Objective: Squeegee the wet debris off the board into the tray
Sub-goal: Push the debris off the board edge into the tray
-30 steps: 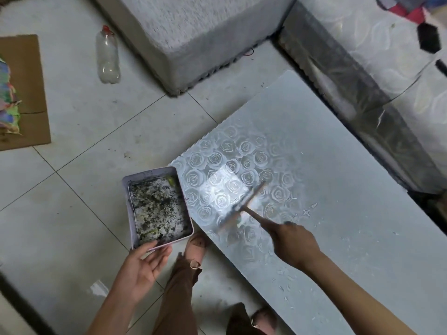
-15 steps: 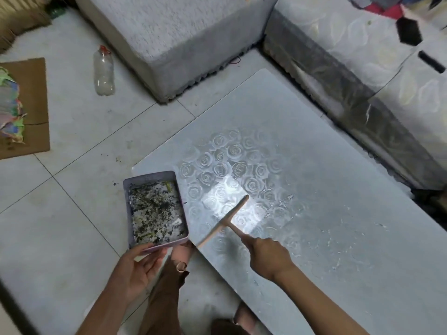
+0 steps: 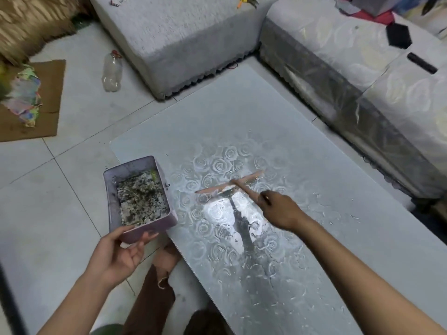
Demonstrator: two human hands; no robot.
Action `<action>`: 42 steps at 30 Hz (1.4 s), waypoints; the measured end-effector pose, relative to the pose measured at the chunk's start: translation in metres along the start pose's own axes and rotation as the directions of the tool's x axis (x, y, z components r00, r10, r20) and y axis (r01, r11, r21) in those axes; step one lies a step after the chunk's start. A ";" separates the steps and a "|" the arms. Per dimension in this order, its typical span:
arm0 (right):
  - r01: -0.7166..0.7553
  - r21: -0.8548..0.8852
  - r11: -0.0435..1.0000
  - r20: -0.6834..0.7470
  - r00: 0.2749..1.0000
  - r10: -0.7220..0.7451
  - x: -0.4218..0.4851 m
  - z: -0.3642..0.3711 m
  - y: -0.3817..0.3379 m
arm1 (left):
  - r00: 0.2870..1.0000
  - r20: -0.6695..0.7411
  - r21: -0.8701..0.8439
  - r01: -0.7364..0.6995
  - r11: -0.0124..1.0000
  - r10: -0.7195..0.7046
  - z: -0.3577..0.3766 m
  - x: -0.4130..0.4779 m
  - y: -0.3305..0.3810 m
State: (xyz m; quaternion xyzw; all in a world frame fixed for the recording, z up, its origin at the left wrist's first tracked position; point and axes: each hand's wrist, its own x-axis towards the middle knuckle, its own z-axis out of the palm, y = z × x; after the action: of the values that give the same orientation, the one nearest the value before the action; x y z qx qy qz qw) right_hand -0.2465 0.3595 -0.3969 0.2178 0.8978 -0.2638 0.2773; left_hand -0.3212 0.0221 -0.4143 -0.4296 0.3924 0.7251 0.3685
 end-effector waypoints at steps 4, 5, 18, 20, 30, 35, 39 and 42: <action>0.089 -0.035 0.995 -0.032 0.995 -0.091 0.056 -0.013 -0.020 | 0.999 -0.023 -0.012 -0.025 1.000 0.025 0.004 -0.011 -0.014; 0.076 -0.019 0.997 -0.043 0.996 -0.076 0.068 -0.014 -0.026 | 0.999 -0.026 -0.007 -0.020 1.000 0.020 0.005 -0.013 -0.017; -0.096 -0.026 0.995 -0.062 0.994 0.094 -0.025 0.082 0.025 | 0.997 -0.049 -0.010 -0.052 0.999 0.052 0.003 0.001 -0.044; -0.086 0.009 0.996 -0.092 0.992 0.087 -0.039 0.079 0.025 | 0.998 -0.043 0.007 -0.050 0.999 0.050 0.002 0.000 -0.046; -0.214 0.161 0.963 -0.146 0.960 0.238 -0.082 0.073 0.078 | 1.000 -0.021 0.125 0.005 0.992 -0.002 -0.002 -0.014 -0.054; -0.332 0.191 0.924 -0.017 0.940 0.341 -0.105 0.094 0.119 | 0.999 -0.002 0.193 0.041 0.980 -0.042 0.004 -0.023 -0.063; -0.381 0.116 0.917 0.006 0.924 0.383 -0.124 0.100 0.163 | 0.997 -0.010 0.251 0.082 0.965 -0.082 0.015 -0.012 -0.079; -0.392 0.060 0.918 -0.051 0.917 0.395 -0.135 0.099 0.203 | 0.996 -0.028 0.263 0.089 0.961 -0.085 0.024 -0.003 -0.098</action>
State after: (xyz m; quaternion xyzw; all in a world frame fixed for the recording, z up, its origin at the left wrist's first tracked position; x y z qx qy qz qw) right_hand 0.0024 0.4229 -0.4559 0.4088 0.8371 -0.2176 0.2913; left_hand -0.2422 0.0841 -0.4283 -0.3993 0.4691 0.6459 0.4509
